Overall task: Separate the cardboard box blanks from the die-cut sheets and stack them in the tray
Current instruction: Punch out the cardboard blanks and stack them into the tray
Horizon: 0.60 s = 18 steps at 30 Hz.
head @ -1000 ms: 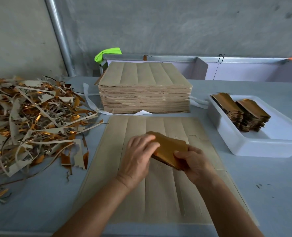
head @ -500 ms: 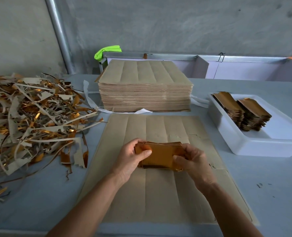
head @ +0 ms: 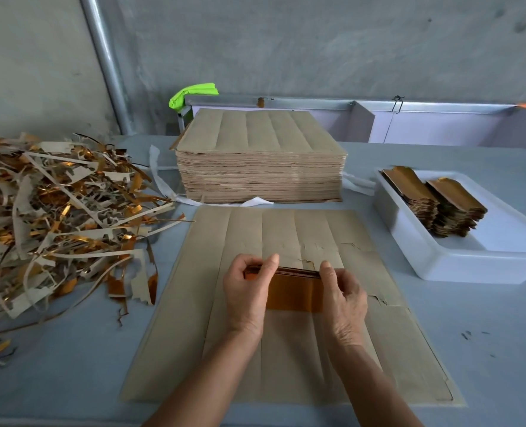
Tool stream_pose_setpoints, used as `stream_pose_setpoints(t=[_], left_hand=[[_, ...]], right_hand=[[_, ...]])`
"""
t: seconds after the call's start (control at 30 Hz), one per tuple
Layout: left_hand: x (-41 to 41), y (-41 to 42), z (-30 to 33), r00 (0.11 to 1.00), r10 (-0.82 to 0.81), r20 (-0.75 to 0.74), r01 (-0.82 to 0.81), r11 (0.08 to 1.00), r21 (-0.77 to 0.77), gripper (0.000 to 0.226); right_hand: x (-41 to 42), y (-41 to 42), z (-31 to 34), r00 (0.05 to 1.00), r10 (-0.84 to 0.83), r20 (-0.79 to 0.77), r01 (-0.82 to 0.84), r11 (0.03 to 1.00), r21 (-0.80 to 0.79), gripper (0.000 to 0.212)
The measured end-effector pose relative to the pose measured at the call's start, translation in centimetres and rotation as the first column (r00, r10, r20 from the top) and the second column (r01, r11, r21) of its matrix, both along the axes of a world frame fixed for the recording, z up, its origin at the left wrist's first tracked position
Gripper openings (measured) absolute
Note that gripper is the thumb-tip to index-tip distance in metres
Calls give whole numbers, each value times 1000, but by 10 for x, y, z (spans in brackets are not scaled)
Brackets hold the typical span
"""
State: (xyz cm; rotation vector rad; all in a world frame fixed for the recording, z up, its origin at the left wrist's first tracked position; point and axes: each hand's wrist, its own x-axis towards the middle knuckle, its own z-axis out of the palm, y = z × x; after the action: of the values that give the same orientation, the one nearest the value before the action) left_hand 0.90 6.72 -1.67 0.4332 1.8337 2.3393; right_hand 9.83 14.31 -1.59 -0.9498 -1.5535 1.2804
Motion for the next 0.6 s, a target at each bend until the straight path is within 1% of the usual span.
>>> stream_pose_setpoints(t=[0.07, 0.1, 0.17, 0.23, 0.33, 0.4, 0.47, 0.53, 0.6], left_hand=[[0, 0, -4, 999, 6, 37, -7, 1000, 10, 28], [0, 0, -6, 999, -6, 46, 5, 1000, 15, 28], [3, 0, -5, 999, -27, 30, 25, 999, 43, 17], [4, 0, -4, 999, -30, 11, 29, 998, 64, 14], [5, -2, -5, 998, -56, -28, 58, 997, 47, 26], [3, -3, -9, 999, -25, -29, 25, 1000, 13, 30], [4, -2, -9, 1000, 6, -27, -6, 1000, 1, 32], [6, -1, -5, 1000, -20, -17, 20, 1000, 14, 31], [5, -1, -1, 999, -37, 5, 37, 999, 34, 29]], right_hand=[[0, 0, 0, 1000, 10, -3, -10, 1000, -2, 42], [-1, -1, 0, 1000, 22, -11, -22, 1000, 5, 44], [-3, -3, -1, 999, 31, -43, -30, 999, 13, 51], [-3, -4, -2, 998, 36, -49, -35, 999, 22, 56], [-2, -2, -3, 997, 51, -56, -50, 998, 34, 67], [-2, -2, -5, 999, 40, -34, -38, 999, 38, 75], [-3, -3, -4, 999, 22, -25, -21, 998, 56, 68], [-4, -3, -2, 1000, 7, -12, -6, 998, 70, 59], [-5, -1, 0, 999, 14, -31, -12, 998, 61, 55]])
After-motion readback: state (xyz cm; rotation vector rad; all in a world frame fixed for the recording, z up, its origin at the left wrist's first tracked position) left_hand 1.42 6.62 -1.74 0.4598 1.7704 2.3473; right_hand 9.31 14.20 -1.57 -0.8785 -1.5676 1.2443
